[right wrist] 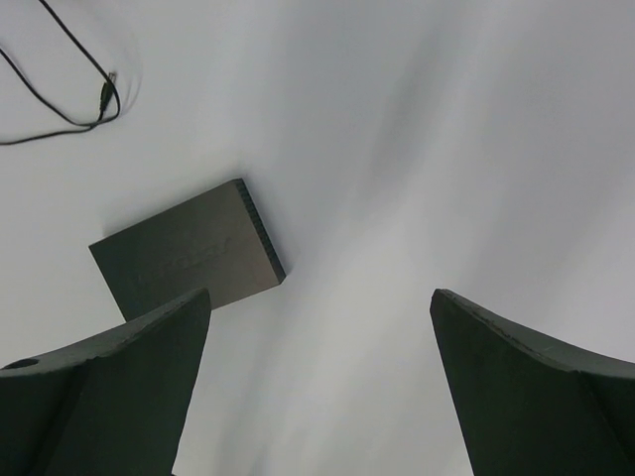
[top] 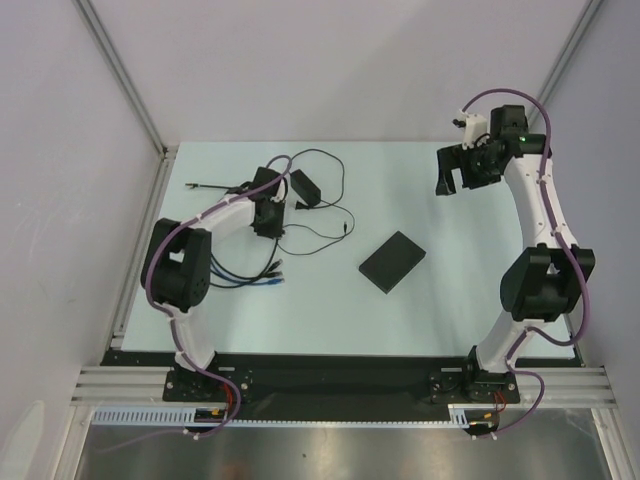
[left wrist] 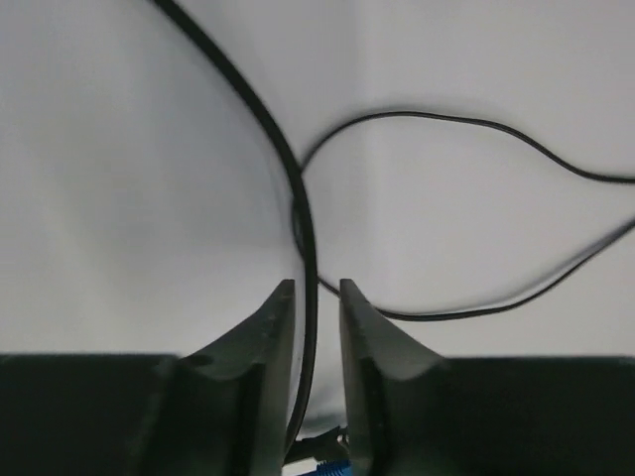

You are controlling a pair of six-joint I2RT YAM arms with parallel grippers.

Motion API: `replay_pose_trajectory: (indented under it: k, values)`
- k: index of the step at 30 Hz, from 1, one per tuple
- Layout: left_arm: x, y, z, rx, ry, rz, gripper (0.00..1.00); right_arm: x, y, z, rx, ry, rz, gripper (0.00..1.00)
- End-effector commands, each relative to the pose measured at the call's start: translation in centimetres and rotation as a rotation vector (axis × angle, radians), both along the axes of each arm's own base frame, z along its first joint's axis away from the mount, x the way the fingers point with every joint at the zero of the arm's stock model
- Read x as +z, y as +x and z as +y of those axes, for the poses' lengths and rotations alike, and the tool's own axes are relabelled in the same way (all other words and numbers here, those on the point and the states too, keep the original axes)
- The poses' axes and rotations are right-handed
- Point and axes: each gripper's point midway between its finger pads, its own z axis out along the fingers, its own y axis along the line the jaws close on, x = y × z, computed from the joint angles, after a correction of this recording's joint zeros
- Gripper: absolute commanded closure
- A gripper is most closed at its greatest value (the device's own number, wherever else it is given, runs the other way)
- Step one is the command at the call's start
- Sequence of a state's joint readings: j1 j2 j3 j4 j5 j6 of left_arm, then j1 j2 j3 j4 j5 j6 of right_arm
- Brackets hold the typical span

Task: Insert the plug into the switch port

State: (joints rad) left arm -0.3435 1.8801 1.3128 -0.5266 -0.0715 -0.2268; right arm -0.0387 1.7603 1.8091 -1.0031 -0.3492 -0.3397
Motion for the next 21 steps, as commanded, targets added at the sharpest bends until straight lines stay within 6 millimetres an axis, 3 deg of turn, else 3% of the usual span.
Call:
replay_pose_trajectory:
  k: [1,2,3,4,6,9,11,15,21]
  values:
    - [1.5,0.3,-3.6,-0.195,-0.137,0.018,0.68,-0.6,-0.9,0.8,0.063,0.0,0.043,0.0]
    - [1.5,0.1,-3.8,-0.256,-0.134,0.014,0.64,-1.6,-1.6,0.9,0.066,0.005,0.081,0.0]
    - [2.1,0.0,-4.2,-0.29,-0.155,0.0,0.51,-2.0,-1.8,1.0,0.069,0.011,0.096,0.0]
    - [2.3,-0.1,-4.1,-0.329,-0.149,-0.014,0.45,-2.5,-2.2,1.2,0.079,0.021,0.112,0.0]
    - [4.1,0.2,-4.6,-0.397,-0.161,-0.079,0.35,-3.6,-3.1,1.4,0.083,0.03,0.153,0.0]
    - [6.5,0.3,-5.9,-0.541,-0.199,-0.159,0.32,-4.8,-3.7,1.6,0.067,0.048,0.192,0.0]
    - [7.8,0.6,-7.0,-0.613,-0.233,-0.208,0.34,-5.1,-3.5,1.8,0.051,0.066,0.196,0.03]
    - [8.6,-0.1,-9.8,-0.735,-0.299,-0.237,0.5,-5.6,-3.2,2.3,0.023,0.115,0.211,0.1]
    - [5.9,-2.9,-13.9,-0.905,-0.282,-0.146,0.57,-5.7,-3.1,3.8,0.007,0.237,0.247,0.24]
